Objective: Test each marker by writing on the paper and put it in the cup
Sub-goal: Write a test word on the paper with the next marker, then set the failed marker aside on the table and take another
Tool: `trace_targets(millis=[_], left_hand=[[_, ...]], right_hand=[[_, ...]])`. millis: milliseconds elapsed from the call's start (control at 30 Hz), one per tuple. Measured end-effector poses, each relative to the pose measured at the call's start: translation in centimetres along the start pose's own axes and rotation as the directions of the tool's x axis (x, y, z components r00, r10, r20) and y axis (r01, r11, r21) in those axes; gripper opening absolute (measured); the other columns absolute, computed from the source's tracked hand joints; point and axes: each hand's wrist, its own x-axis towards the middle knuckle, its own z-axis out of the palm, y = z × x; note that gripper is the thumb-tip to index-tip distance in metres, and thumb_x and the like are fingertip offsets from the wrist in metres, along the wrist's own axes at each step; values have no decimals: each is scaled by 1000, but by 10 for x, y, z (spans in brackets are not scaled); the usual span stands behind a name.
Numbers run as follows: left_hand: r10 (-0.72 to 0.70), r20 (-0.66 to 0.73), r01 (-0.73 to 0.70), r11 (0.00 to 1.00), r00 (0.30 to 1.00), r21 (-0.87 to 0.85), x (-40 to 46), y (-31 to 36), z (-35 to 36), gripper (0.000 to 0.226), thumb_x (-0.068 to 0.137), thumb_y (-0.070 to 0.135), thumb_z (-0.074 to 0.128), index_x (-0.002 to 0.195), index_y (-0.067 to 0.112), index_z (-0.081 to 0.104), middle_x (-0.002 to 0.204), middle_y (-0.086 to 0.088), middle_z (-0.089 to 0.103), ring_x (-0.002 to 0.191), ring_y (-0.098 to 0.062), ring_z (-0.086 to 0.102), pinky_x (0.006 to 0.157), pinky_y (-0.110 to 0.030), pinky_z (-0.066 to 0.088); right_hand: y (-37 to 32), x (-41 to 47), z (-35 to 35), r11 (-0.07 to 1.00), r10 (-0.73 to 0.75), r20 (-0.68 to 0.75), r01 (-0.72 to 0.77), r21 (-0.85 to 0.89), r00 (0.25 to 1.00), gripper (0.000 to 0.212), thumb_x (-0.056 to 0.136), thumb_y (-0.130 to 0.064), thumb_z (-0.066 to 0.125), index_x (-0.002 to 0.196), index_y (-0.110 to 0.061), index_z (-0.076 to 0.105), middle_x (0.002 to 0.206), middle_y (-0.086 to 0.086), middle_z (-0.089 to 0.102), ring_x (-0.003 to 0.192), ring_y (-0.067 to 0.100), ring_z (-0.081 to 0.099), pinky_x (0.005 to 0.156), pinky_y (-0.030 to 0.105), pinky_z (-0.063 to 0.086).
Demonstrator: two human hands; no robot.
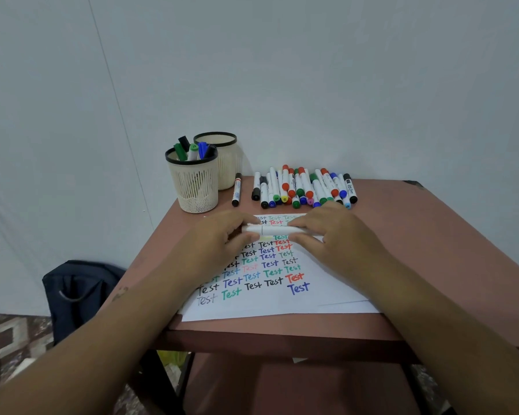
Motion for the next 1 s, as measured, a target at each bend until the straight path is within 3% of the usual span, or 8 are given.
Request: trace_targets(millis=[100, 167, 300, 400, 500, 667, 867, 1000], left_hand=[[-73, 75, 68, 996, 995, 62, -1, 7, -5, 40, 86, 61, 64, 121, 46, 51, 93, 17, 59, 83, -4, 57, 72, -26, 52], [-121, 163, 113, 992, 979, 57, -1, 11, -6, 54, 83, 66, 64, 129, 43, 47, 104, 19, 56, 91, -4, 56, 81, -30, 53], [-77, 343, 28, 989, 936, 146, 6, 15, -9, 49, 91, 62, 58, 135, 40, 58, 125, 24, 48, 114, 4, 44, 101, -28, 45], [-117, 429, 31, 979, 896, 202, 16, 23, -15, 46, 92, 60, 58, 134, 42, 56, 128, 27, 43, 115, 3, 44, 94, -21, 38], [-159, 508, -44, 930, 847, 365, 30, 36, -16, 41, 95, 55, 58, 133, 43, 51, 131, 22, 40, 114, 0, 40, 91, -21, 32], [-195, 530, -89, 882, 825, 463, 51, 54, -9, 36, 92, 61, 56, 118, 37, 54, 131, 13, 44, 112, -9, 49, 98, -32, 47], [34, 450, -195, 928, 892, 316, 65, 97, 31, 54, 93, 69, 44, 136, 36, 49, 140, 14, 46, 120, -5, 46, 97, -29, 43], [154, 480, -262, 950, 863, 167, 72, 132, 69, 60, 92, 70, 45, 143, 38, 46, 152, 13, 40, 136, -7, 37, 111, -33, 35]], right_hand=[[-1, -1, -3, 992, 110, 101, -115, 47, 989, 26, 97, -36, 70, 116, -21, 77, 101, -9, 67, 92, 8, 54, 82, 24, 45], [2, -1, -6, 974, 210, 151, -220, 49, 966, 23, 97, -38, 68, 114, -23, 76, 97, -14, 60, 85, 4, 53, 73, 18, 40], [7, -4, -16, 913, 395, 174, -407, 37, 902, 18, 96, -36, 69, 105, -22, 76, 90, -9, 63, 72, 9, 58, 60, 22, 42], [12, -14, -23, 869, 483, 159, -494, 33, 861, 15, 96, -35, 68, 99, -23, 77, 83, -8, 65, 67, 12, 60, 54, 23, 43], [20, -30, -31, 846, 528, 134, -534, 10, 839, 16, 97, -32, 67, 100, -20, 77, 87, -8, 63, 67, 11, 57, 53, 21, 38], [32, -56, -50, 800, 594, 75, -598, 48, 801, 14, 97, -28, 67, 101, -20, 79, 82, -8, 66, 66, 10, 58, 51, 18, 37], [49, -87, -83, 719, 695, -49, -693, 57, 717, 12, 93, -27, 68, 85, -24, 76, 77, -7, 67, 68, 11, 62, 60, 31, 53], [66, -105, -102, 662, 747, -87, -750, -5, 659, 12, 94, -28, 66, 92, -23, 77, 79, -10, 64, 69, 7, 60, 56, 23, 48]])
